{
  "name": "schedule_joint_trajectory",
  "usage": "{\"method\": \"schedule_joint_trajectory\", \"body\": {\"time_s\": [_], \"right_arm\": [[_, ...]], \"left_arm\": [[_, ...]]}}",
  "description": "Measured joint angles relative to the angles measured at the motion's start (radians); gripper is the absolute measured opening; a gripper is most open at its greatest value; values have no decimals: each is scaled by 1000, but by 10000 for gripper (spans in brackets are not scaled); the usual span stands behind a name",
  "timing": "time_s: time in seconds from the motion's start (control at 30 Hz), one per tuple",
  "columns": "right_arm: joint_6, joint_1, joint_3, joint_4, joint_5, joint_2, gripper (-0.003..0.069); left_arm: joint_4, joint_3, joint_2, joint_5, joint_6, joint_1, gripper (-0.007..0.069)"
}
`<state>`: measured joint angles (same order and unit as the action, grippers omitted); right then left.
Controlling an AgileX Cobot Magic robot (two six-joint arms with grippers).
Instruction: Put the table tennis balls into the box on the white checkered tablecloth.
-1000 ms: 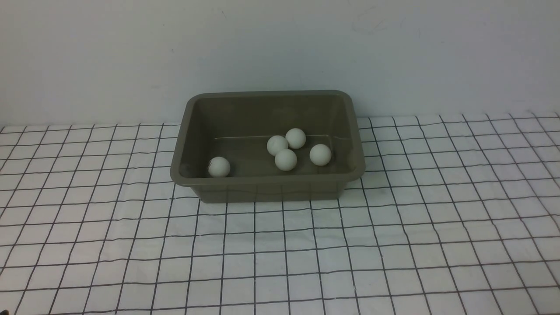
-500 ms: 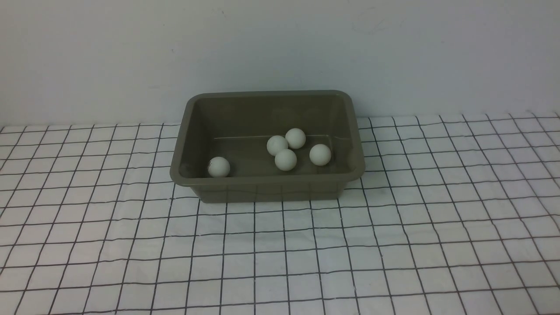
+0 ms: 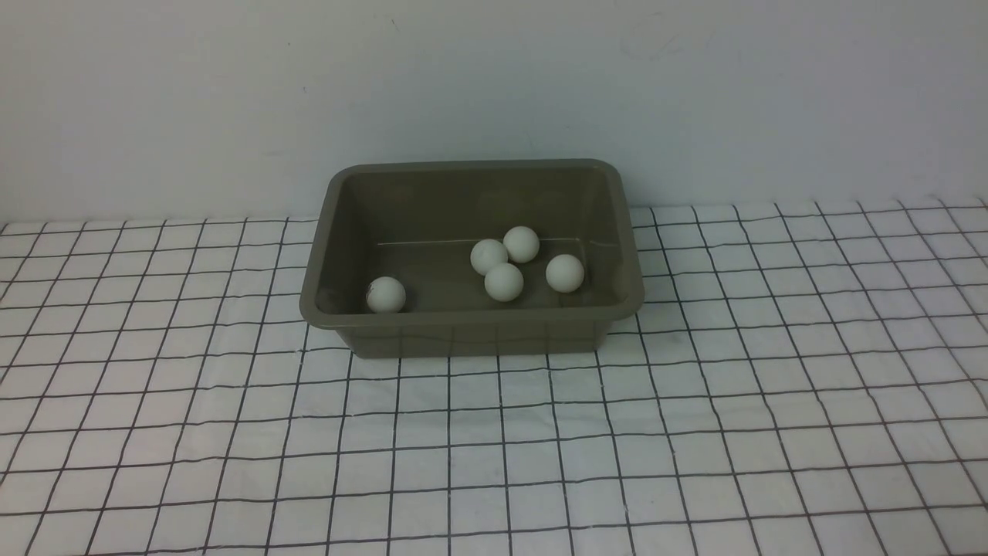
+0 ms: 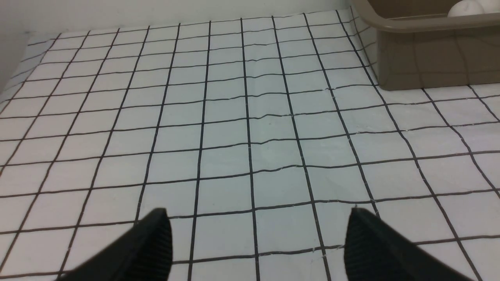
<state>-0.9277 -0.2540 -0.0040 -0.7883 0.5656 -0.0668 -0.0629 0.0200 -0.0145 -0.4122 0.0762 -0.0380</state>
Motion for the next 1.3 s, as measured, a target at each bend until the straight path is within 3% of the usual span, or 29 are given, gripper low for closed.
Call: {"method": "schedule_joint_trajectory", "body": {"time_s": [0.63,0.7,0.93,1.03,1.23,1.3], "right_arm": [[34,0,0,30,-16,0,336],[111,0,0,100,-34,0,336],[928,20,0,679,-113,0,336],[1058,103,0,788,-118,0,336],[1090,281,0,882,-130,15,336],[1093,297,0,882,-125,31,336]], "left_arm": [[2,0,0,1,0,0,534],[2,0,0,1,0,0,534],[2,0,0,1,0,0,534],[2,0,0,1,0,0,534],[2,0,0,1,0,0,534],[2,0,0,1,0,0,534]]}}
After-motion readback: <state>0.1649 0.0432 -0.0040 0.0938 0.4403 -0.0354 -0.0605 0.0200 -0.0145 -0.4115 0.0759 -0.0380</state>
